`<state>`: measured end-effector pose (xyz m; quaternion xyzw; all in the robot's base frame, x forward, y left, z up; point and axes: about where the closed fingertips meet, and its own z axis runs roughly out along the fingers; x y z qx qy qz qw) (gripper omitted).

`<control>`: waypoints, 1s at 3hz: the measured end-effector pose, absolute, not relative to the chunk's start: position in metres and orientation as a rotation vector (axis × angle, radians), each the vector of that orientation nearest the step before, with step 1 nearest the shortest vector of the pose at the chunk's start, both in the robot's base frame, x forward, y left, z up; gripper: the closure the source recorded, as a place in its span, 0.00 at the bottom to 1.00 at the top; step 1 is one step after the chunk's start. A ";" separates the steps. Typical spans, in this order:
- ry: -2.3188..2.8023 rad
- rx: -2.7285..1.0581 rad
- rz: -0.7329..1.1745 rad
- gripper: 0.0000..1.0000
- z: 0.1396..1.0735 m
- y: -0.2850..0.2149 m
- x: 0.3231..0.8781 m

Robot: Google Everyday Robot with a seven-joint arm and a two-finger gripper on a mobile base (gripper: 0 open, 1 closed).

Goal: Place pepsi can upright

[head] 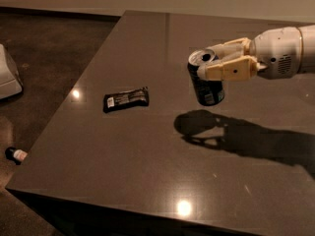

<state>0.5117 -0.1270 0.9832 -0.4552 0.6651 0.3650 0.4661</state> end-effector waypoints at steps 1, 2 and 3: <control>1.588 -0.996 0.937 1.00 0.972 -0.130 0.516; 1.534 -0.872 0.991 0.96 0.954 -0.132 0.515; 1.480 -0.786 1.033 0.66 0.943 -0.134 0.514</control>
Offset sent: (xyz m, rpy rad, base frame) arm 0.0025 -0.0141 -0.0469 0.3067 0.0133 -0.1474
